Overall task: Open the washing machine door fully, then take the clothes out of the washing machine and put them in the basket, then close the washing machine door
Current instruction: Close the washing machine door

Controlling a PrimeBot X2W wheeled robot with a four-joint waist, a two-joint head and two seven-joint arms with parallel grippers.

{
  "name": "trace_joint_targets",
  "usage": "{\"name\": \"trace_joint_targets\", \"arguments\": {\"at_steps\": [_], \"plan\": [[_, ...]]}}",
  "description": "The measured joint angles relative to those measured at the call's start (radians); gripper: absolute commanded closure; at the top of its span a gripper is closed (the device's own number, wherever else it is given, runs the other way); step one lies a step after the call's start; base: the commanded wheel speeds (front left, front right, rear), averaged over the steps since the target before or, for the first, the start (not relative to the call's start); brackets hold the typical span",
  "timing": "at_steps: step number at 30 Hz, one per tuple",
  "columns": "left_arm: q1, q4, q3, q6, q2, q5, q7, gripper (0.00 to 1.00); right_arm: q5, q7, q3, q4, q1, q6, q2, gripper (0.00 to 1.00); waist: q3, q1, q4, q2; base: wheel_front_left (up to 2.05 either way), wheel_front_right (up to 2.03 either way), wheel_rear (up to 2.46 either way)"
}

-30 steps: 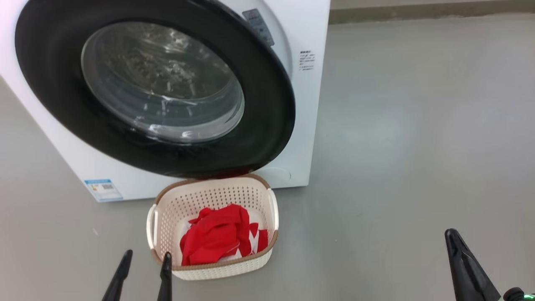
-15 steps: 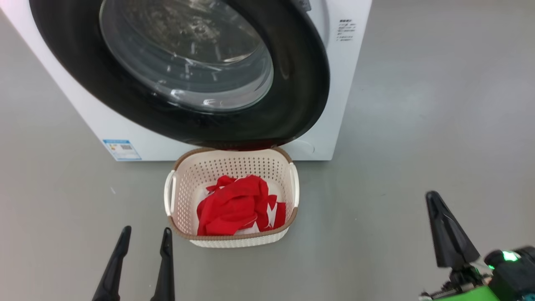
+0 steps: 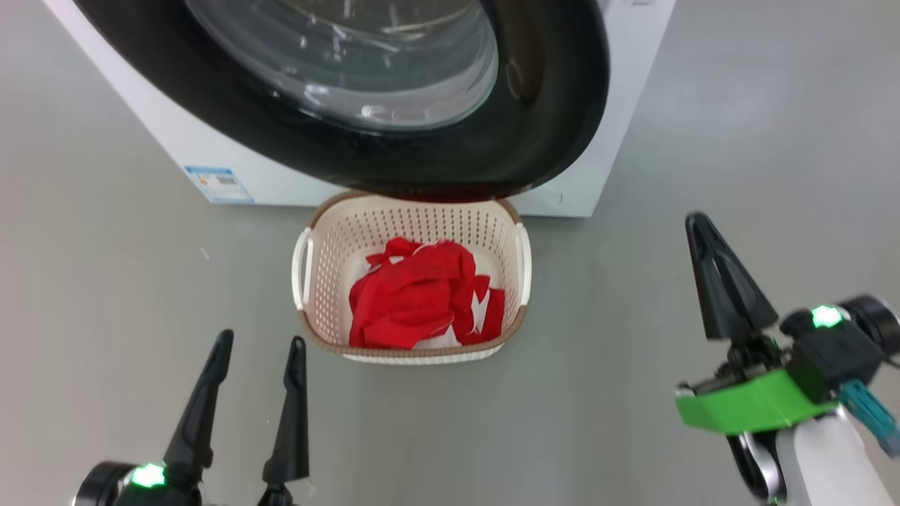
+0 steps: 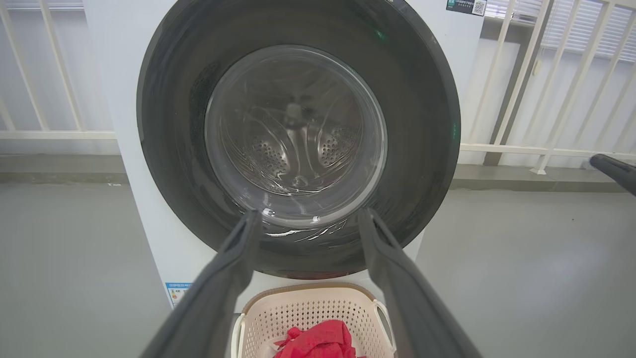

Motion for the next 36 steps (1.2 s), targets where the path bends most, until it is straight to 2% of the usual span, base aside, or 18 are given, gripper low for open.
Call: {"name": "trace_joint_targets", "arguments": {"at_steps": [8,17,26,36], "plan": [[-0.054,-0.014,0.0,-0.028,-0.022,0.001,-0.004,0.0,-0.048,0.0,0.053,0.093,-0.193,0.0,-0.01,1.0,0.081,0.0,0.022,0.0,0.0,0.0,0.0],[-0.091,-0.016,0.004,-0.058,-0.058,0.01,-0.004,0.0,-0.064,0.0,0.059,0.188,-0.36,0.0,-0.018,1.0,0.149,0.0,0.056,0.0,0.0,0.0,0.0],[-0.11,-0.016,0.01,-0.078,-0.079,0.029,-0.004,0.0,-0.064,0.0,0.073,0.266,-0.476,0.0,-0.046,1.0,0.19,0.0,0.089,0.0,0.0,0.0,0.0],[-0.118,-0.015,0.016,-0.095,-0.096,0.039,-0.004,0.0,-0.064,-0.001,0.032,0.299,-0.563,0.005,-0.049,1.0,0.222,0.0,0.098,0.0,0.0,0.0,0.0]]}}
